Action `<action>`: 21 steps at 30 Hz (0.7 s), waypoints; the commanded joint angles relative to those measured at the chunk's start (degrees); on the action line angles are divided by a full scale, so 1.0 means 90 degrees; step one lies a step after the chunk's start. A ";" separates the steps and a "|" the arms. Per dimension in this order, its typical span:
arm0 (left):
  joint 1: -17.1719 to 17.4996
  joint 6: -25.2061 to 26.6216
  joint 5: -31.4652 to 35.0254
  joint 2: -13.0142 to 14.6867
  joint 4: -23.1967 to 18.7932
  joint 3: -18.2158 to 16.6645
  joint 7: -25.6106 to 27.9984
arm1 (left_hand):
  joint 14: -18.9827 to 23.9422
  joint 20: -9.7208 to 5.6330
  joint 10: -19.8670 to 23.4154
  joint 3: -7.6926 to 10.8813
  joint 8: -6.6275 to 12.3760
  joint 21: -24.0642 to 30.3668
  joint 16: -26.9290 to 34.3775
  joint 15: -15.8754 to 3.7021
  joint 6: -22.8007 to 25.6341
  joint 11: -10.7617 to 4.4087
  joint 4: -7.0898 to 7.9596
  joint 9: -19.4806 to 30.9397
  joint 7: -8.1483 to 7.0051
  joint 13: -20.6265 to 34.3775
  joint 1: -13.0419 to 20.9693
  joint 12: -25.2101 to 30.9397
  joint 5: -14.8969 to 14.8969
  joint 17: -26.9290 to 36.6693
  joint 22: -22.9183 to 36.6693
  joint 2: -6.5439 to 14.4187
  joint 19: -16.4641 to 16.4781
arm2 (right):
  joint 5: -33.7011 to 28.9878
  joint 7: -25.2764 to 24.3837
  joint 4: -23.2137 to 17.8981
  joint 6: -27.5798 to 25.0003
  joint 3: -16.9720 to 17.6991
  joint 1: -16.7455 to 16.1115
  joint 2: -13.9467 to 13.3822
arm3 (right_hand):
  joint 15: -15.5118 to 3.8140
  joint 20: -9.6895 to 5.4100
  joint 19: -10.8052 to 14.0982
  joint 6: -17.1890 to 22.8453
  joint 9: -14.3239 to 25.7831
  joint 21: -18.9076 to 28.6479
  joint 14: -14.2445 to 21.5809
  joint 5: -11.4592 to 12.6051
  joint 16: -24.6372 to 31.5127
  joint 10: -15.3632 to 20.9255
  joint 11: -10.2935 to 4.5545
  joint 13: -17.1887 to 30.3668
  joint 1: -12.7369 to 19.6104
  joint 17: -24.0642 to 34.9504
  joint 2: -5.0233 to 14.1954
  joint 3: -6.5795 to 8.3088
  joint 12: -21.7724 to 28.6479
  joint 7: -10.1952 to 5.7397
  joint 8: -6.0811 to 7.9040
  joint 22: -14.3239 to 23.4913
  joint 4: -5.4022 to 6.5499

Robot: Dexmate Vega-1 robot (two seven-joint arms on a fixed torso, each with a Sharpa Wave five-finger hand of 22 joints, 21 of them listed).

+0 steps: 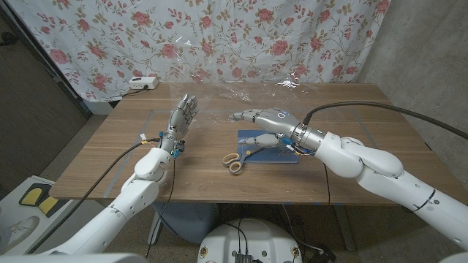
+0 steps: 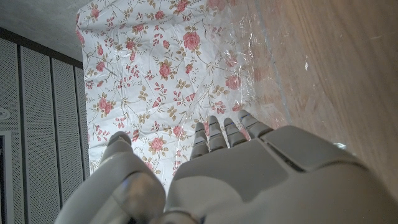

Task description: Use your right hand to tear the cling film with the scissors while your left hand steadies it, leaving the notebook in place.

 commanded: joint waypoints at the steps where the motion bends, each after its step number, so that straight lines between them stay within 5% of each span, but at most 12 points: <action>1: 0.0074 -0.0022 -0.0118 -0.0031 -0.0022 -0.0041 -0.0023 | 0.0026 0.0037 0.0051 0.0008 -0.0022 -0.0002 0.0008 -0.0058 0.0051 -0.0015 -0.0033 0.0018 0.0002 0.0013 0.0019 0.0007 0.0039 0.0022 0.0030 0.0078 0.0017 | -0.0232 0.0048 0.0073 -0.0197 -0.0178 0.0134 0.0045 | -0.0654 0.0044 -0.0016 0.0022 0.0011 -0.0018 0.0043 -0.0011 0.0059 0.0066 0.0006 0.0043 0.0066 0.0047 0.0045 0.0072 0.0044 -0.0018 -0.0037 0.0025 0.0008; 21: 0.0042 -0.0017 -0.0069 -0.0031 0.0000 -0.0039 0.0004 | 0.0022 0.0038 0.0053 0.0005 -0.0023 -0.0003 0.0006 -0.0055 0.0054 0.0006 -0.0045 0.0018 -0.0005 0.0013 0.0014 0.0003 0.0036 0.0022 0.0029 0.0089 0.0015 | -0.0452 0.0367 0.0156 -0.0330 -0.0517 0.0497 0.0055 | -0.0792 0.0008 -0.0080 0.0139 0.0012 -0.0059 0.0102 -0.0058 0.0154 0.0399 -0.0074 0.0154 0.0260 0.0206 0.0010 0.0127 0.0264 -0.0040 -0.0042 0.0012 -0.0042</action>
